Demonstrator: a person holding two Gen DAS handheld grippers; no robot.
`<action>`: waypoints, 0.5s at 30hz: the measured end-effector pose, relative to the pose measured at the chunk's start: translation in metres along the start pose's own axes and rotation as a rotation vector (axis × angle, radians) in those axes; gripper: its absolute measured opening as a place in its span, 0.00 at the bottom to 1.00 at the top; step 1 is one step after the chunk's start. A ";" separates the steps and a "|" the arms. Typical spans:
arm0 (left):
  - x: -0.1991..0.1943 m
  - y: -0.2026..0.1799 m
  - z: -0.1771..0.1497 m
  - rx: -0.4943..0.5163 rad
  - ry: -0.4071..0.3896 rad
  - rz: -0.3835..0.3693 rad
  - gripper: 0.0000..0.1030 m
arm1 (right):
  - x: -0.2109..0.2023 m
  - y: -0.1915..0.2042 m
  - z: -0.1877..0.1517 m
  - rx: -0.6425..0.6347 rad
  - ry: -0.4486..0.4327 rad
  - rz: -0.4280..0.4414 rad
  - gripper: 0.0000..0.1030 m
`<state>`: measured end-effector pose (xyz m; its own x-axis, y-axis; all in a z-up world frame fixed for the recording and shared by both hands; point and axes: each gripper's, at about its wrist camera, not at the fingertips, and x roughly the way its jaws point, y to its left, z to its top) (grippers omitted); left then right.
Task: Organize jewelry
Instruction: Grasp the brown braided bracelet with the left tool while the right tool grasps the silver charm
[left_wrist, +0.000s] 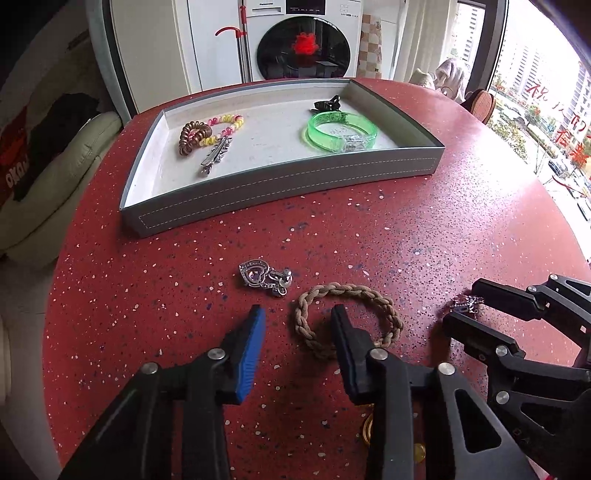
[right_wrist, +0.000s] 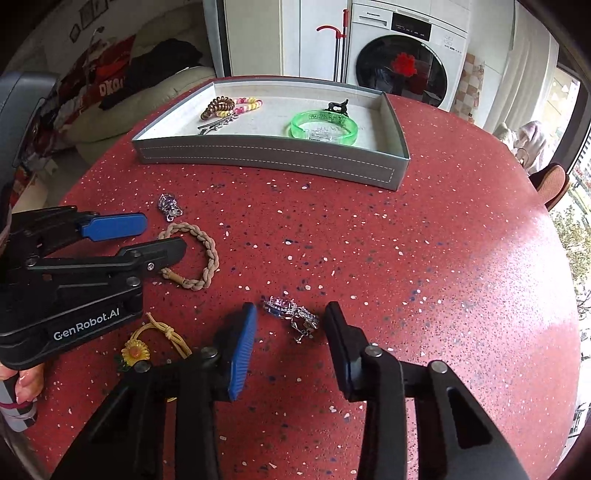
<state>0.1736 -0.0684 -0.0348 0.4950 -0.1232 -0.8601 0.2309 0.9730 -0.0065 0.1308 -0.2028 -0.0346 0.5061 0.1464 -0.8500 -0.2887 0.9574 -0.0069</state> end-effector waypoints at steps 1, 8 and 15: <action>-0.001 -0.002 0.000 0.012 0.001 -0.003 0.37 | 0.000 0.001 0.000 0.000 0.000 0.001 0.32; -0.006 0.000 -0.006 0.035 -0.009 -0.089 0.24 | -0.002 0.003 0.000 0.030 -0.002 -0.013 0.18; -0.025 0.019 -0.010 -0.018 -0.063 -0.184 0.24 | -0.014 -0.010 0.002 0.121 -0.019 0.013 0.18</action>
<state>0.1578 -0.0449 -0.0186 0.4973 -0.3111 -0.8098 0.3080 0.9360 -0.1705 0.1281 -0.2138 -0.0221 0.5188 0.1624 -0.8393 -0.1957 0.9783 0.0683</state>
